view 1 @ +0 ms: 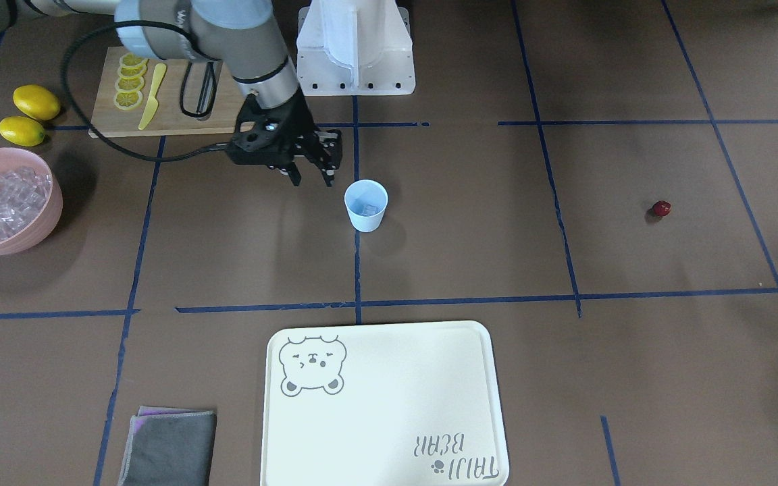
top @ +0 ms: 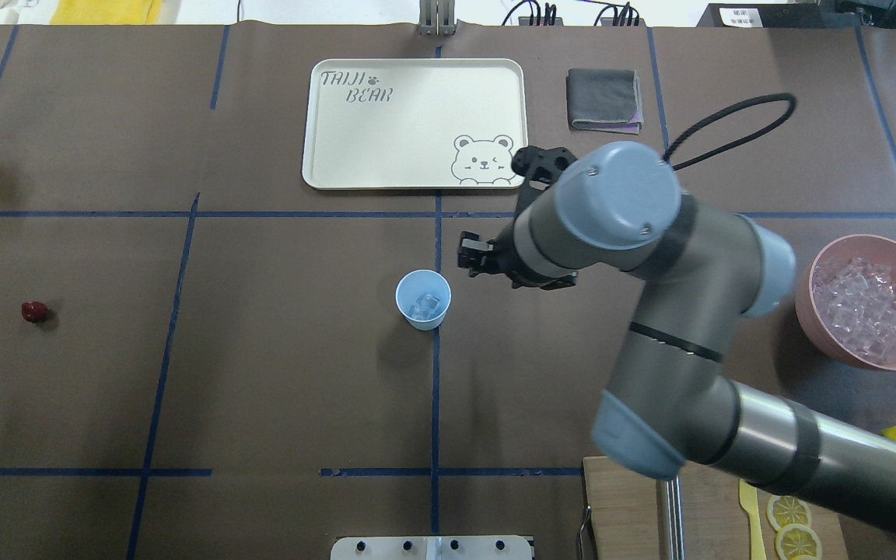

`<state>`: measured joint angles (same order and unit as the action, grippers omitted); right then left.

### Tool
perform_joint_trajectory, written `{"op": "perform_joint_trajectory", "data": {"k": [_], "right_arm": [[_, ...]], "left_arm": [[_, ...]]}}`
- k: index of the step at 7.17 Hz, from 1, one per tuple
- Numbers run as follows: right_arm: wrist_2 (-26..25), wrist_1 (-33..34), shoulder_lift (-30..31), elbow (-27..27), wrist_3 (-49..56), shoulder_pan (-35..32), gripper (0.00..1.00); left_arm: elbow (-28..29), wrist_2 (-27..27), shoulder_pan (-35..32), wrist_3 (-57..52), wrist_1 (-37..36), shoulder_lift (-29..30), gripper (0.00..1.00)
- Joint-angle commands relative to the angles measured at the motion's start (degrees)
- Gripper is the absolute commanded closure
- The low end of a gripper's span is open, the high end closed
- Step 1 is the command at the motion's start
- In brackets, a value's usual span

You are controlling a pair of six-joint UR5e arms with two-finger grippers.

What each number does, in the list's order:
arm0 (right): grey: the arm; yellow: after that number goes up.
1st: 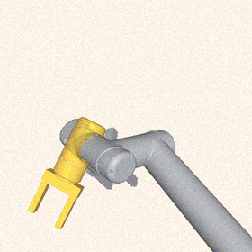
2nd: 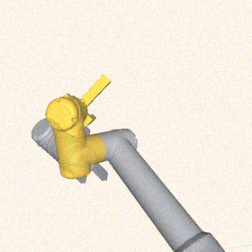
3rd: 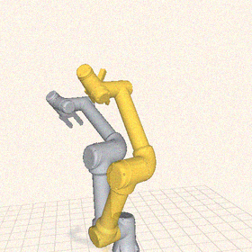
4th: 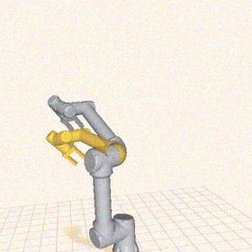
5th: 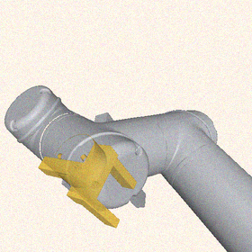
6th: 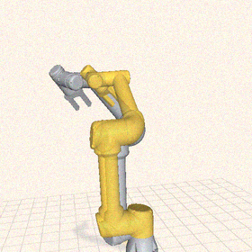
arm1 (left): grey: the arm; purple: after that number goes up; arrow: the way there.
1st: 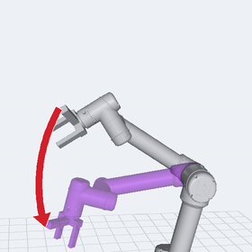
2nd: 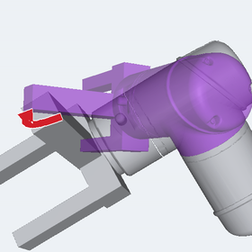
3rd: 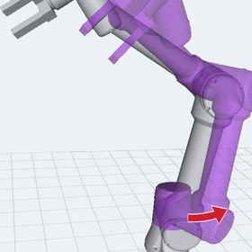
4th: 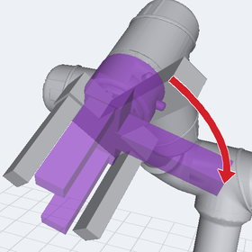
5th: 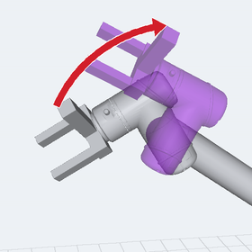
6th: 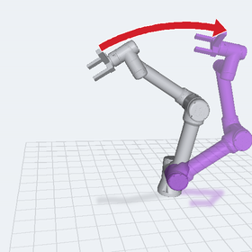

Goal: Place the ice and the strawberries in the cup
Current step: 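Open the right gripper to release the ice cube into the cup, then return the right gripper to the pink ice bowl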

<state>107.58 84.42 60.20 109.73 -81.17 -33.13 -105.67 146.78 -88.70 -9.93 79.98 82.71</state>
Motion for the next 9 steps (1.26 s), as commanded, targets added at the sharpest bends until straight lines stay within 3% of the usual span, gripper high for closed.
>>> {"op": "perform_joint_trajectory", "data": {"k": [1,2,5,7,9], "right_arm": [[7.1,0.57,14.18,9.42,9.86,-7.89,0.04],[7.21,0.57,19.98,11.98,17.8,-9.92,0.04],[9.84,0.13,33.98,11.83,49.95,-21.5,0.01],[12.82,0.04,36.12,7.37,62.39,-26.53,0.01],[12.92,0.13,35.43,5.16,65.96,-27.16,0.01]], "left_arm": [[-0.06,0.0,0.02,0.0,0.0,-0.1,0.0],[0.03,0.0,0.02,0.0,0.0,-0.1,0.0],[-0.23,0.09,-0.07,0.0,0.0,-0.18,0.0],[-0.23,0.09,0.02,0.0,0.0,-0.18,0.0],[-0.32,0.09,0.02,0.0,0.0,-0.18,0.0]]}}
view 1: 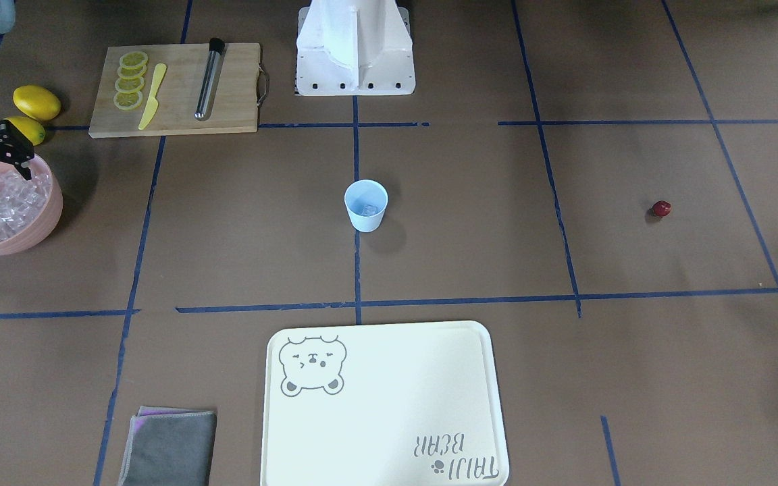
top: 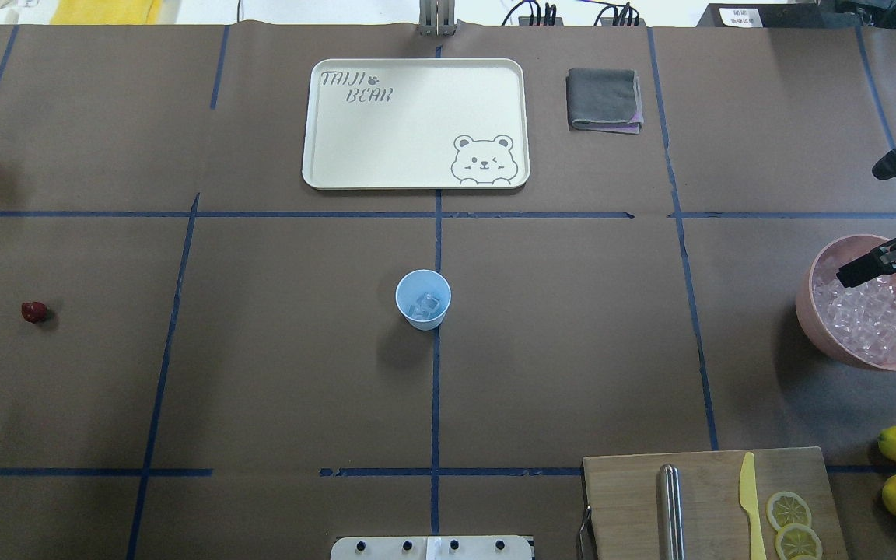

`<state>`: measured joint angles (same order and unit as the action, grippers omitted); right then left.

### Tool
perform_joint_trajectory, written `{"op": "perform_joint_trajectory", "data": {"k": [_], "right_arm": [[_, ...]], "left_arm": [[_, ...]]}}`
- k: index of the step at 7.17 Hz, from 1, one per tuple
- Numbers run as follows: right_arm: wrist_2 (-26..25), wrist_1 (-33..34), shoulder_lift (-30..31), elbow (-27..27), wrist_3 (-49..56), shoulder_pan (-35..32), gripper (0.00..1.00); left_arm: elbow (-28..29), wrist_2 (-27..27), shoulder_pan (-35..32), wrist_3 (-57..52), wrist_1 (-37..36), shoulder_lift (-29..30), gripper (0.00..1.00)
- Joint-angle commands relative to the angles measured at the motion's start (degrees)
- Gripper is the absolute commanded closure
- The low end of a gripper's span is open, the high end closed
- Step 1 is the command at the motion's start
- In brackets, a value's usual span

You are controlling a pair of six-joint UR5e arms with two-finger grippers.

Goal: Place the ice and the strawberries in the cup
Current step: 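Return the right gripper to the pink ice bowl, then lower the right gripper into the bowl and grasp a third ice cube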

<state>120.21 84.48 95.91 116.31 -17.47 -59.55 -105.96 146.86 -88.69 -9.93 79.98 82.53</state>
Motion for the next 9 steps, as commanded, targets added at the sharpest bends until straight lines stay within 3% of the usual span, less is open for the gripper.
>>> {"op": "perform_joint_trajectory", "data": {"k": [1,3,7,9], "right_arm": [[0.29,-1.32,-0.11,-2.66,2.52,-0.74,0.01],[0.64,-11.56,0.86,-8.78,2.97,-0.74,0.01],[0.73,-12.94,-0.02,-10.4,1.65,0.4,0.2],[1.6,-12.94,0.24,-10.58,1.82,1.1,0.23]], "left_arm": [[-0.03,0.01,-0.08,0.0,0.0,0.0,0.0],[-0.03,0.01,0.01,0.0,0.0,0.0,0.0],[-0.21,0.1,0.01,0.0,0.0,0.0,0.0],[-0.56,0.01,0.01,0.0,0.0,0.0,0.0]]}}
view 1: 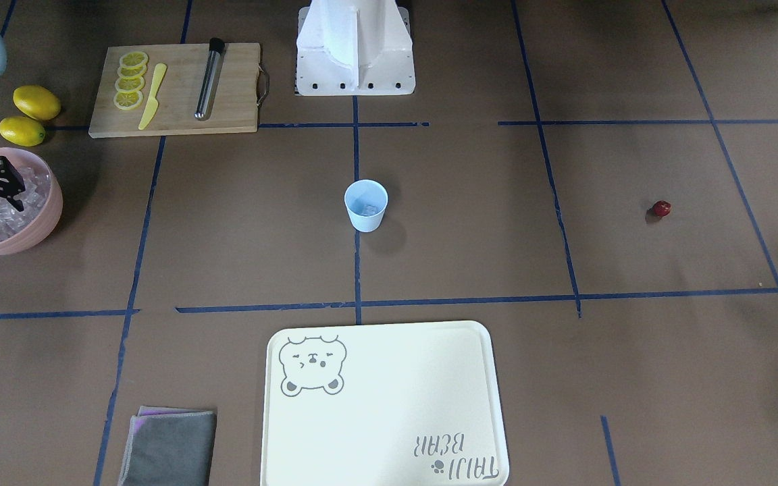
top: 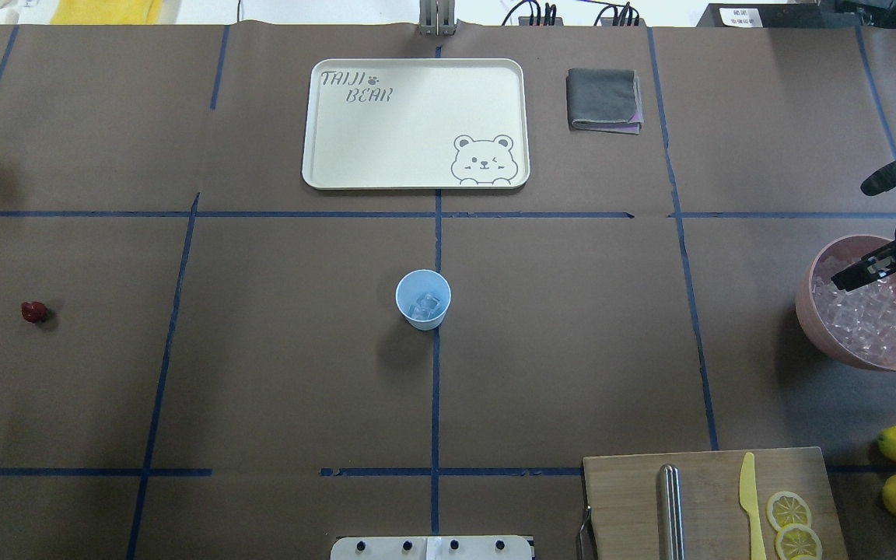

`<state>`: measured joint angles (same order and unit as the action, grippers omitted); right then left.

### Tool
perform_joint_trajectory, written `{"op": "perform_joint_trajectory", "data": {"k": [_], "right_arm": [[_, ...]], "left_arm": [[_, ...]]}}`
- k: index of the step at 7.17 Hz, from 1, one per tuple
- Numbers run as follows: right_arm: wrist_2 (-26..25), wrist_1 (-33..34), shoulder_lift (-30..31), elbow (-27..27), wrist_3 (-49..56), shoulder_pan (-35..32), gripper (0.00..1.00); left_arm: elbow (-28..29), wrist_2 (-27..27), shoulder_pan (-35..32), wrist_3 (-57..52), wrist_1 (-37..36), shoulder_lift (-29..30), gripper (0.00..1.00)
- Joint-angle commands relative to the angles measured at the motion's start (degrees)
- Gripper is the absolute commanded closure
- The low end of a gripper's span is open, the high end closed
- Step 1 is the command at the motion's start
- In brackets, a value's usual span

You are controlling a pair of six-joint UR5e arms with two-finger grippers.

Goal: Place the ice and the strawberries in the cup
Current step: 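Lower the right gripper into the bowl and grasp a third ice cube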

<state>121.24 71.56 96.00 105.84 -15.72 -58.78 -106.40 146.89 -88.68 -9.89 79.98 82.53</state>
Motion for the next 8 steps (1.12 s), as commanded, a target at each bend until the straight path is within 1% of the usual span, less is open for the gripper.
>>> {"op": "perform_joint_trajectory", "data": {"k": [1,2,4,5,8], "right_arm": [[1.09,-0.01,0.33,-0.11,0.16,0.33,0.24],[1.1,0.07,0.42,-0.11,0.16,0.59,0.26],[1.1,0.16,0.51,-0.11,0.08,0.6,0.4],[1.1,0.25,0.51,-0.2,0.16,0.6,0.42],[1.1,0.42,0.59,-0.55,0.08,0.68,0.42]], "left_arm": [[-0.13,0.06,0.0,0.05,0.0,0.0,0.0],[-0.13,-0.02,0.0,0.05,0.0,0.0,0.0],[-0.13,0.06,0.0,-0.04,0.0,0.0,0.0],[-0.13,-0.02,0.0,-0.04,0.0,0.0,0.0],[-0.21,-0.02,0.0,-0.04,0.0,0.0,0.0]]}}
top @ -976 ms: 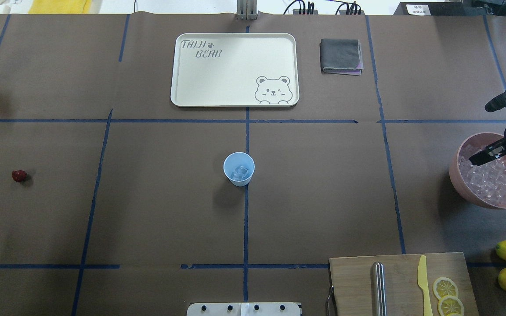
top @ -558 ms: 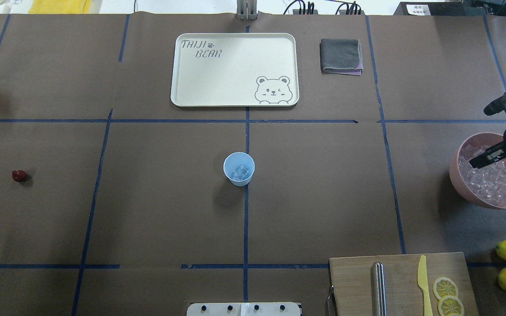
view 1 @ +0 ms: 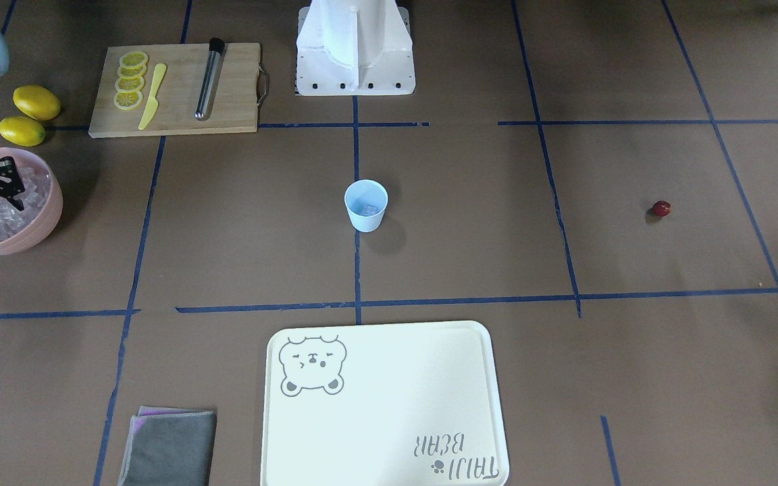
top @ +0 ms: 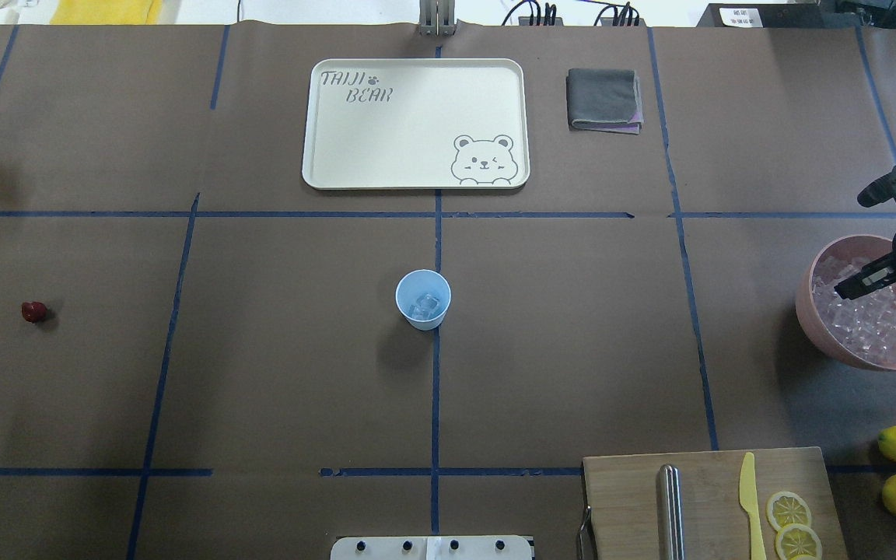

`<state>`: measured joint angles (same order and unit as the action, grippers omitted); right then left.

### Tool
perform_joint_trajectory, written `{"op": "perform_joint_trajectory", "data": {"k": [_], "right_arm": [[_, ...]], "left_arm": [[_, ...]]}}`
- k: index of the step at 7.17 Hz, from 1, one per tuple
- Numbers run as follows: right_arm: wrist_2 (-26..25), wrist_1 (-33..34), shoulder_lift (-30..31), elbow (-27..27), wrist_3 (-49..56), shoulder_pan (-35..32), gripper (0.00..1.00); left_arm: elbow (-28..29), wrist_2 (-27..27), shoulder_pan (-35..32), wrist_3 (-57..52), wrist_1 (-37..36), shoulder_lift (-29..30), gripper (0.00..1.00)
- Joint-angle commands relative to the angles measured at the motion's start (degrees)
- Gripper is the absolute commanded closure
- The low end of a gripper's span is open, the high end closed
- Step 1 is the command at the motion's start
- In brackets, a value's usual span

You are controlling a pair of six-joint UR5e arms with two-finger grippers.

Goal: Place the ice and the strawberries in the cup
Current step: 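Lower the right gripper into the bowl and grasp a third ice cube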

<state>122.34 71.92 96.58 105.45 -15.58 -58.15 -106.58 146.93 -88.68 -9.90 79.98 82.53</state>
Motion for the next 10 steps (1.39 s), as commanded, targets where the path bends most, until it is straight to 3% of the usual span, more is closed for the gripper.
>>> {"op": "perform_joint_trajectory", "data": {"k": [1,3,6,8,10], "right_arm": [[0.0,0.15,0.02,-0.15,0.02,0.14,0.42],[0.09,0.24,0.1,-0.24,0.02,0.32,0.48],[0.18,0.15,0.72,-0.24,0.02,0.32,0.96],[3.14,0.06,0.63,0.8,0.02,0.06,1.0],[7.37,3.9,-1.29,8.24,-1.2,-5.64,1.0]], "left_arm": [[-0.03,0.03,-0.09,0.05,0.0,0.0,0.0],[-0.03,-0.06,0.0,-0.04,0.0,0.0,0.0],[-0.03,0.03,0.0,-0.04,0.0,0.0,0.0],[-0.03,0.03,-0.09,-0.04,0.0,0.0,0.0],[-0.03,0.03,-0.09,-0.04,0.0,0.0,0.0]]}}
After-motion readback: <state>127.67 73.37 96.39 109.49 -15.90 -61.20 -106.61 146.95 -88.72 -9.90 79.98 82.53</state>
